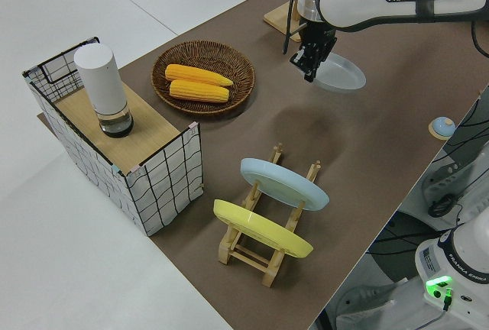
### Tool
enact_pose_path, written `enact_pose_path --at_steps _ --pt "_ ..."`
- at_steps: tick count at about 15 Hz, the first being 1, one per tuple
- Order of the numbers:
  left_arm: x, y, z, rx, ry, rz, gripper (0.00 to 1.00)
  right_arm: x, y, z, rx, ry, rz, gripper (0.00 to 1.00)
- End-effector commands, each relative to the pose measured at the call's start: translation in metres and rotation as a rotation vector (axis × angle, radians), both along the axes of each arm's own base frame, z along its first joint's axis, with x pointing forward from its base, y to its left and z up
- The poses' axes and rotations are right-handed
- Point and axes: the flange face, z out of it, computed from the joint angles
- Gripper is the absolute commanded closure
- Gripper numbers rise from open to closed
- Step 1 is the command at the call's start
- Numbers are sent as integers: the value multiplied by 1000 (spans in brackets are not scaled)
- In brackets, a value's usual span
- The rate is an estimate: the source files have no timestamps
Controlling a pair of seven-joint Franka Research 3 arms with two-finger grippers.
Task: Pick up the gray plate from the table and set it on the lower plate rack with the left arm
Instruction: 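Lift the gray plate and carry it over the wooden rack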
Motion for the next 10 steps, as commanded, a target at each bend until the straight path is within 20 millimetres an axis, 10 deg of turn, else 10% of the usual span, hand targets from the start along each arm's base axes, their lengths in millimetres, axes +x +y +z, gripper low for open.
enact_pose_path --at_steps 1,10 --pt "7 3 40 -26 19 9 1000 -2 -2 4 -8 0 -14 17" --pt "-1 23 73 6 89 25 1000 -2 -3 4 -8 0 -16 17"
